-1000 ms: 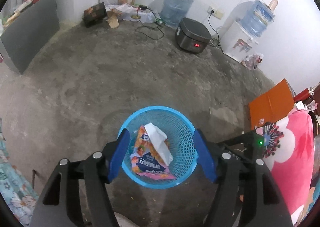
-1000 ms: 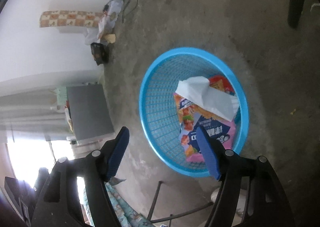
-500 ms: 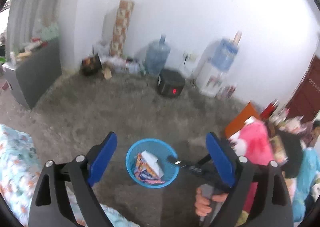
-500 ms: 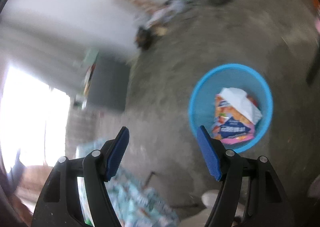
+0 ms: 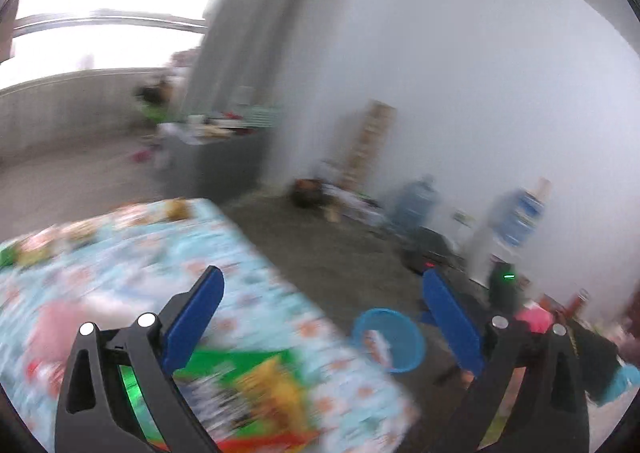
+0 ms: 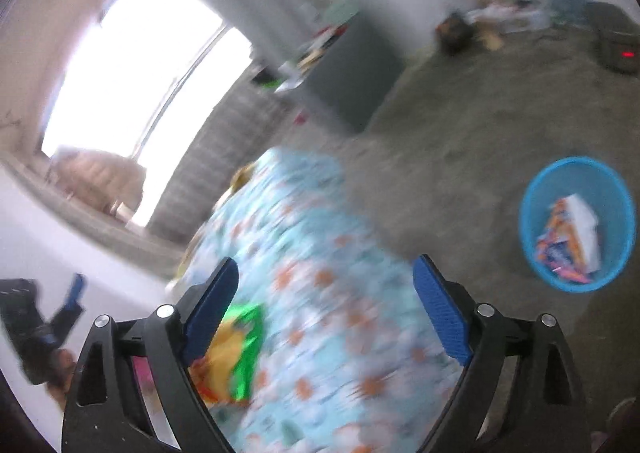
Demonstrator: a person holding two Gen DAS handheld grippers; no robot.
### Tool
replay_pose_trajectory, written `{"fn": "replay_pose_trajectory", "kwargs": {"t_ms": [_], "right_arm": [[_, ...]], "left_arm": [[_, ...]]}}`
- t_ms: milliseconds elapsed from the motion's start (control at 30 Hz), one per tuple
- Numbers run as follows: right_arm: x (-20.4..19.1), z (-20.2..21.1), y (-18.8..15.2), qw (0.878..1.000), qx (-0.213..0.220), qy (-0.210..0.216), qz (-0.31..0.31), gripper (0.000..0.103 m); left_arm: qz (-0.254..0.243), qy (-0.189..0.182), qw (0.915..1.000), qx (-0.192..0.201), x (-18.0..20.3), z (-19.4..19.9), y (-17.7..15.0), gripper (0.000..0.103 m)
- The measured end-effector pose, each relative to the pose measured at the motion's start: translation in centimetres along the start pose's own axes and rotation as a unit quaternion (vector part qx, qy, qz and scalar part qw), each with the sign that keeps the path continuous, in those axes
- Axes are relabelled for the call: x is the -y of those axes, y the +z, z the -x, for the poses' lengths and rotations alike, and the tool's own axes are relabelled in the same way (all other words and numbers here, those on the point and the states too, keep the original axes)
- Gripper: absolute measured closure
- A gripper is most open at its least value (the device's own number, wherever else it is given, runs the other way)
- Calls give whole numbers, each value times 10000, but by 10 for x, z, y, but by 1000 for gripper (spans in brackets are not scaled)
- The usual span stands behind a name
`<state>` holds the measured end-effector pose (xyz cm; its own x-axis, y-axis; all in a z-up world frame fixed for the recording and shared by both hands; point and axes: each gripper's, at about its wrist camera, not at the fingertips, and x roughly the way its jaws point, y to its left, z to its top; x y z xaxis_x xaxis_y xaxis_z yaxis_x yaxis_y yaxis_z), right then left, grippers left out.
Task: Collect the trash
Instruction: 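Move both tools back toward the bed, then grasp the red-and-green snack bag with the left tool while the right tool grasps the white paper cup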
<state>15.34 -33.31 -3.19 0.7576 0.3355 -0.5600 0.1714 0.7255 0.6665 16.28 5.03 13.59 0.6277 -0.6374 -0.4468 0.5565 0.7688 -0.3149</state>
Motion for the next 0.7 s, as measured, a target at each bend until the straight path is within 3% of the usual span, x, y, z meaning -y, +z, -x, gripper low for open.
{"fn": "replay_pose_trajectory", "kwargs": {"t_ms": [133,267,400,567,700], "right_arm": [[-27,-22,-15,9971,-608,388,242,18],[-59,-43,-33,9906,-1119,672,407,18],[-87,-61,-58,9822,-1555,821,661,18],[-99,-76,-71,9779,-1769,695,866,22],[-105,-83,-61,9787,-1671,792,888,26]], "left_arm": [[529,633,9963,242,-47,43,-35,6],[1241,869,9880,317,-79,63,-70,6],[1887,490,9805,247,-95,70,-110,6],[1687,358,9848,-229,-85,55,-141,6],[1469,-90,9877,-531,-69,33,-155,6]]}}
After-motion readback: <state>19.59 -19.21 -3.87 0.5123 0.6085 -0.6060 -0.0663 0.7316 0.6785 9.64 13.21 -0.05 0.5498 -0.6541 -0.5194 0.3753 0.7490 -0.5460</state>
